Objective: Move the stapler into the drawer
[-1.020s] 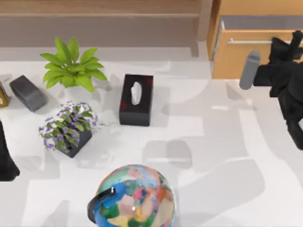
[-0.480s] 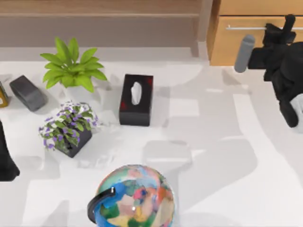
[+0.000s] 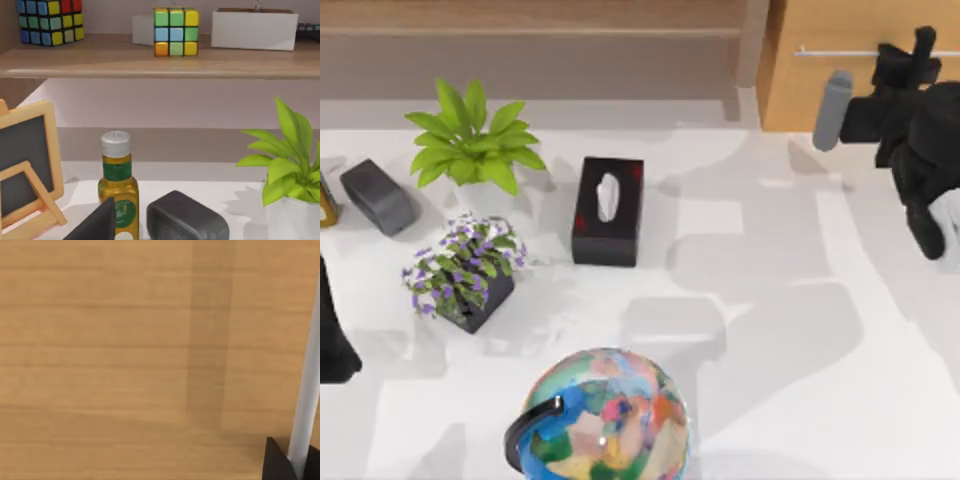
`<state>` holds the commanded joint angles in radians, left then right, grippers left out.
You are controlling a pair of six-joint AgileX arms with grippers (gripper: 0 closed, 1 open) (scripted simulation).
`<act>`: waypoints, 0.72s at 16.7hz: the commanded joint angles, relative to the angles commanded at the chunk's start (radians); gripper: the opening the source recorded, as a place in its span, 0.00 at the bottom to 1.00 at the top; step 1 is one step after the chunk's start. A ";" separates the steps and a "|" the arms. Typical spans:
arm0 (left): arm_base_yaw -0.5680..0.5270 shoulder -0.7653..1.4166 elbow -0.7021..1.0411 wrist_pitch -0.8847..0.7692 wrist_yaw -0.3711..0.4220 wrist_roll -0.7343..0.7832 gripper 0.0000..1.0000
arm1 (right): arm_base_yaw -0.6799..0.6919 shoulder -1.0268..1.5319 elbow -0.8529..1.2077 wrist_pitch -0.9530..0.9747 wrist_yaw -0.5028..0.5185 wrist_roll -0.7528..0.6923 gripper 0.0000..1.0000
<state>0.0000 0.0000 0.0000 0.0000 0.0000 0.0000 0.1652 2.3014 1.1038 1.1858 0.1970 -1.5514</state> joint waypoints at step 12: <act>0.000 0.000 0.000 0.000 0.000 0.000 1.00 | 0.000 0.000 0.000 0.000 0.000 0.000 0.98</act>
<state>0.0000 0.0000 0.0000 0.0000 0.0000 0.0000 0.1652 2.3014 1.1038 1.1858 0.1970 -1.5514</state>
